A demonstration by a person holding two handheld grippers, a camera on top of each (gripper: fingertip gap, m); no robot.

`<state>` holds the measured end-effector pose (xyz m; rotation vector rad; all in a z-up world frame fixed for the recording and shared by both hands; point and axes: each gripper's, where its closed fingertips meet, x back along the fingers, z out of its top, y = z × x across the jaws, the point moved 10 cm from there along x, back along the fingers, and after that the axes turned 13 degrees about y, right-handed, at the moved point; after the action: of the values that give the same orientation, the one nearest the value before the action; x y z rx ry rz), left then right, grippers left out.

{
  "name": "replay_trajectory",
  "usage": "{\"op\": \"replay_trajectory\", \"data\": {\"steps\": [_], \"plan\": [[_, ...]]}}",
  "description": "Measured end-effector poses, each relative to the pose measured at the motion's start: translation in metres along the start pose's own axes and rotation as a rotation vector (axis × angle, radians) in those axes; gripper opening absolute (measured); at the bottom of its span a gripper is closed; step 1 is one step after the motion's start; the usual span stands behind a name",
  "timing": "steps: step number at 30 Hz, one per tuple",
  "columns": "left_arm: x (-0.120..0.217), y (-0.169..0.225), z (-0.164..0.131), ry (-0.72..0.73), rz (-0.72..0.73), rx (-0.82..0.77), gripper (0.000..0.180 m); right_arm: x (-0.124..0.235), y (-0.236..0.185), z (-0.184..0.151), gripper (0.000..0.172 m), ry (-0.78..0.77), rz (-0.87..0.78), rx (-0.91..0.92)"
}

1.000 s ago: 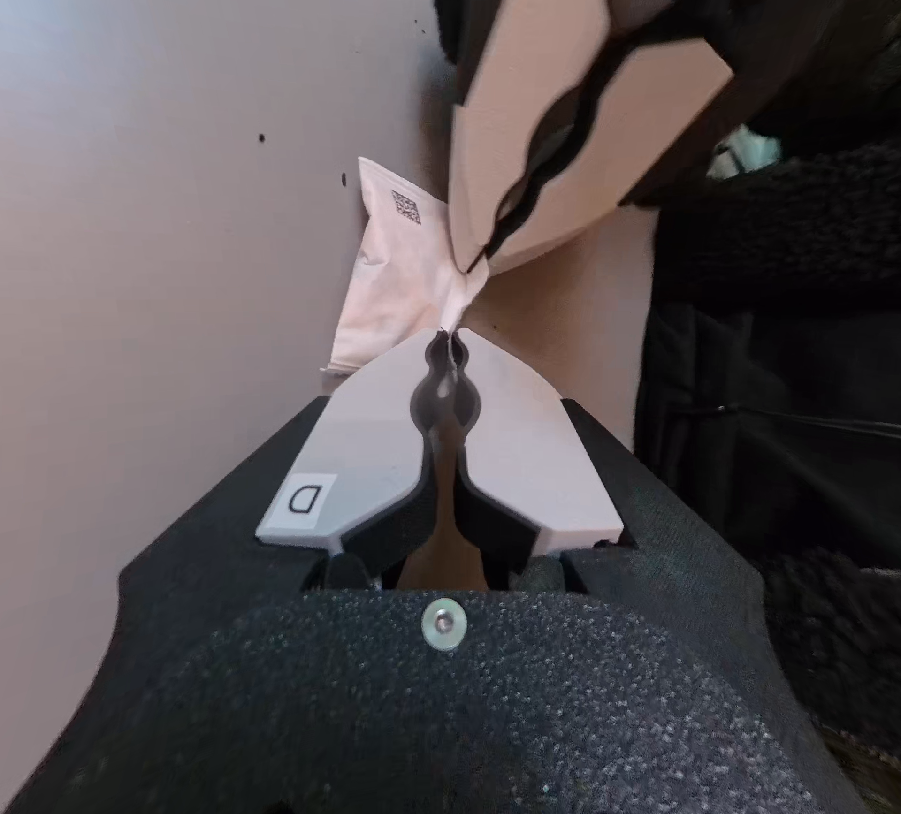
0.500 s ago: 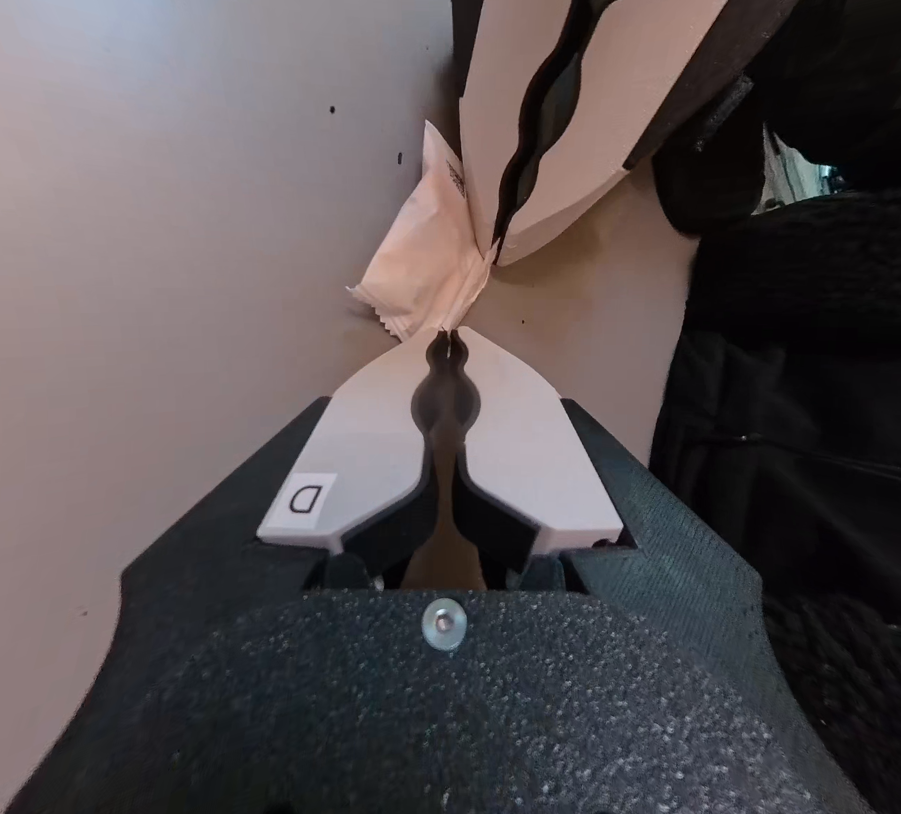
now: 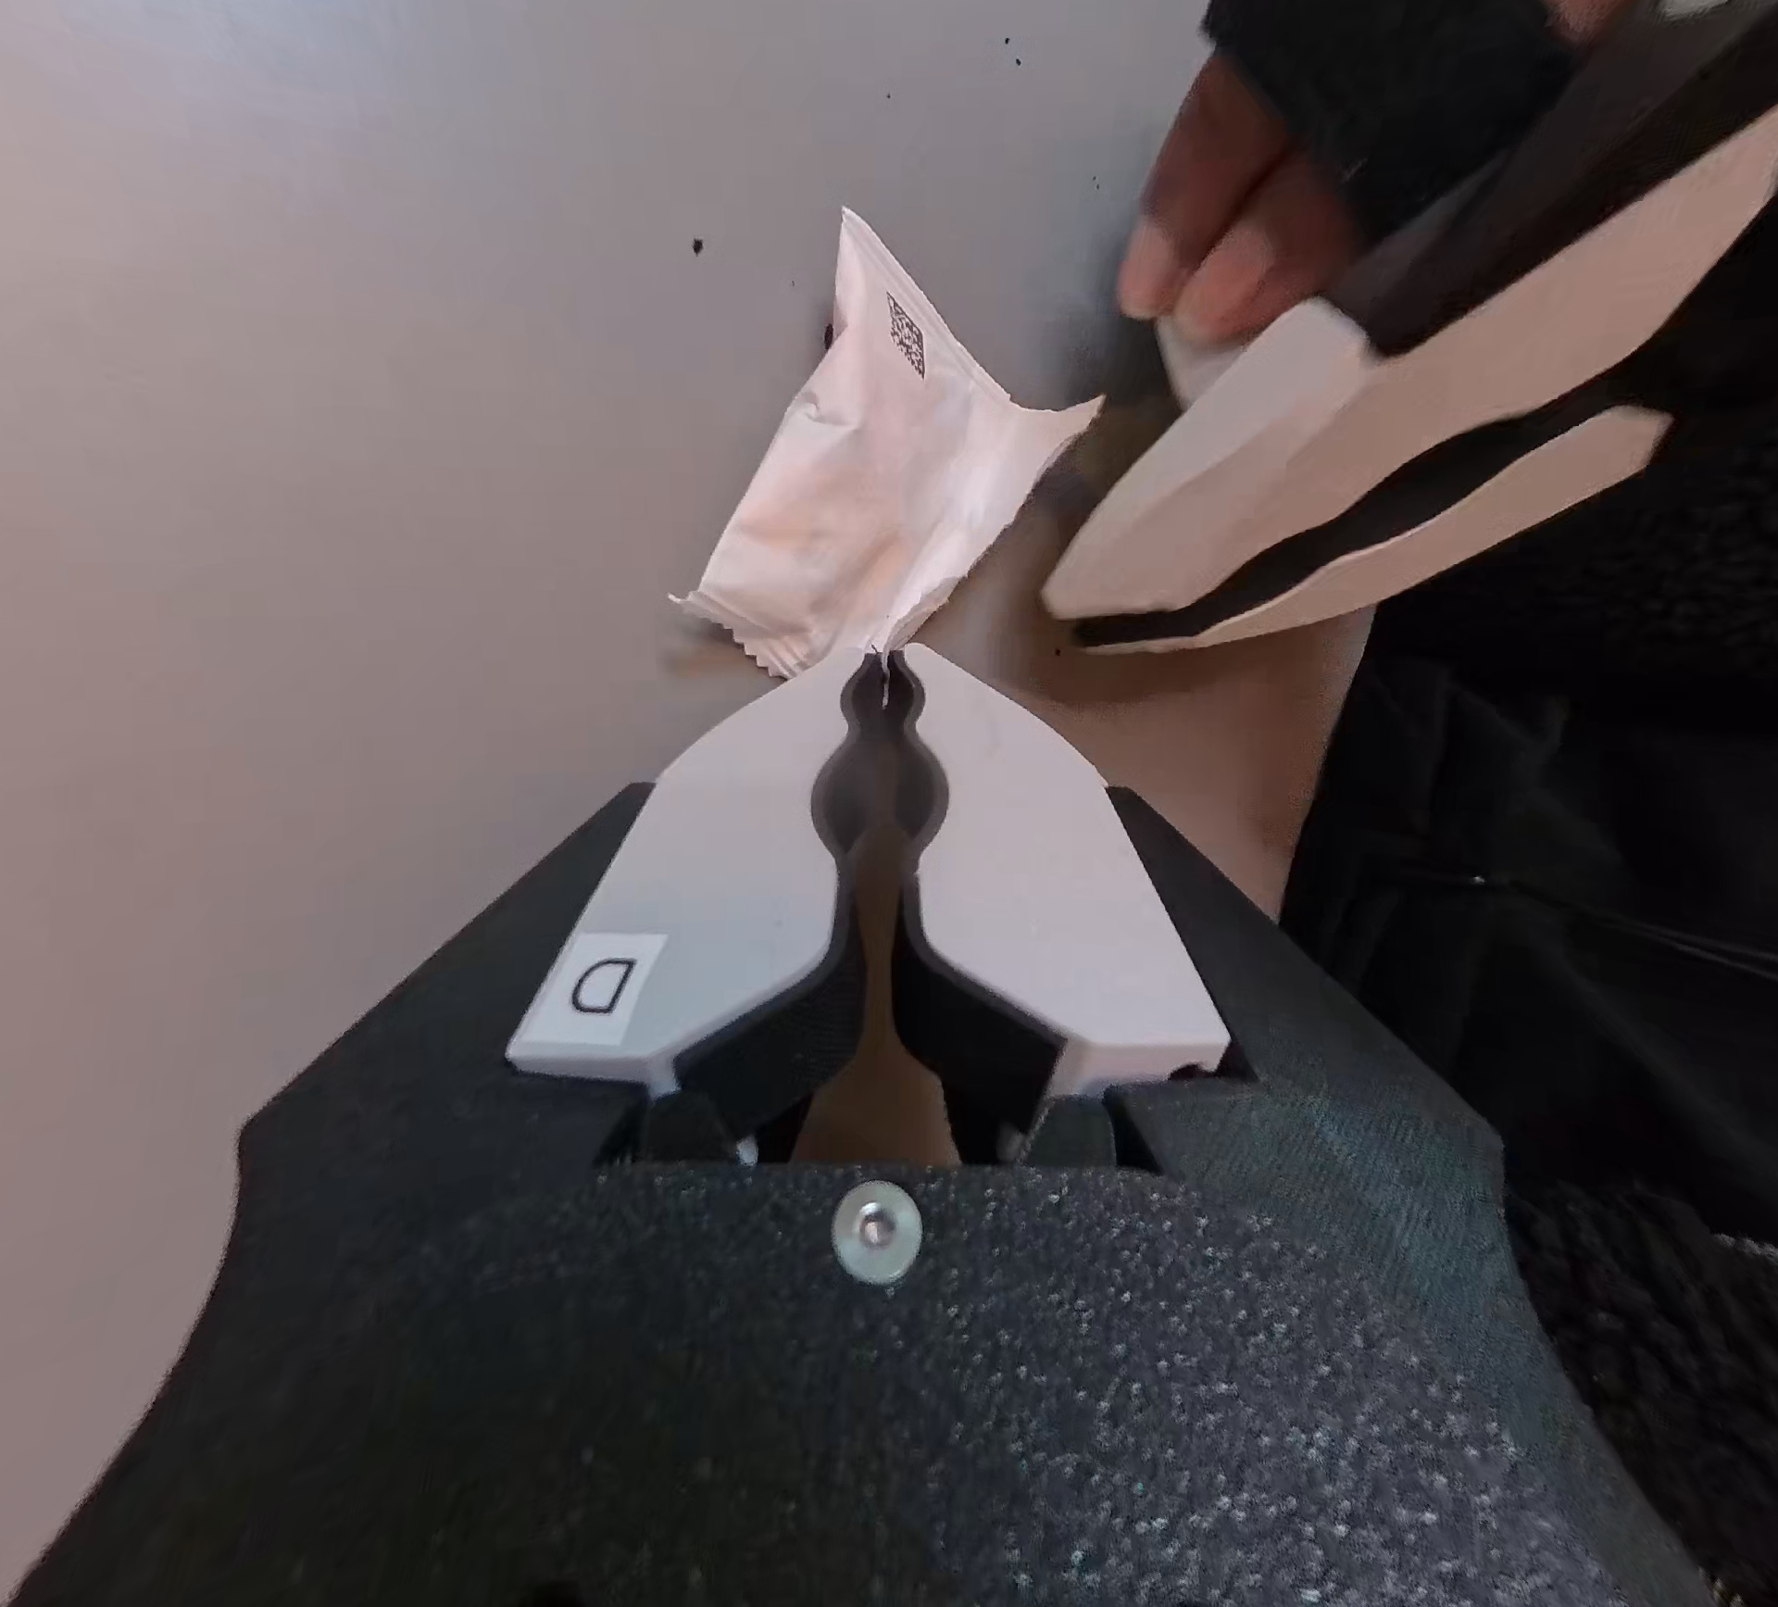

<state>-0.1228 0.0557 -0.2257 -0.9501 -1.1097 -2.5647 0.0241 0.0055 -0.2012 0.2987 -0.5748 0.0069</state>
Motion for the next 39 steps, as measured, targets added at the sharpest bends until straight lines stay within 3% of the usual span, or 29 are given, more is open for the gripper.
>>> {"op": "replay_trajectory", "data": {"steps": [1, 6, 14, 19, 21, 24, 32, 39], "plan": [[0.0, -0.001, 0.0, -0.004, -0.005, 0.003, 0.0, -0.007, -0.001, -0.002, 0.01, -0.029, -0.013, 0.034], [0.0, -0.002, 0.0, -0.002, -0.02, 0.015, 0.001, -0.023, 0.015, -0.011, 0.004, -0.074, 0.02, -0.051], [0.007, 0.001, -0.003, 0.02, 0.008, -0.074, 0.001, -0.03, 0.036, -0.013, 0.0, -0.146, 0.16, -0.386], [0.029, 0.022, -0.007, 0.104, 0.079, -0.199, 0.0, -0.031, 0.038, -0.014, 0.0, -0.142, 0.165, -0.441], [0.026, 0.03, -0.007, 0.118, 0.056, -0.232, 0.0, -0.031, 0.039, -0.015, 0.0, -0.138, 0.169, -0.465], [0.007, 0.025, -0.007, 0.098, 0.163, -0.302, 0.0, -0.031, 0.039, -0.015, 0.0, -0.14, 0.17, -0.477], [-0.001, 0.011, -0.005, 0.069, 0.11, -0.184, 0.0, -0.03, 0.037, -0.017, 0.0, -0.108, 0.155, -0.494], [-0.001, 0.01, -0.005, 0.055, 0.102, -0.215, 0.001, -0.015, 0.033, -0.025, 0.0, -0.094, 0.11, -0.429]]}}
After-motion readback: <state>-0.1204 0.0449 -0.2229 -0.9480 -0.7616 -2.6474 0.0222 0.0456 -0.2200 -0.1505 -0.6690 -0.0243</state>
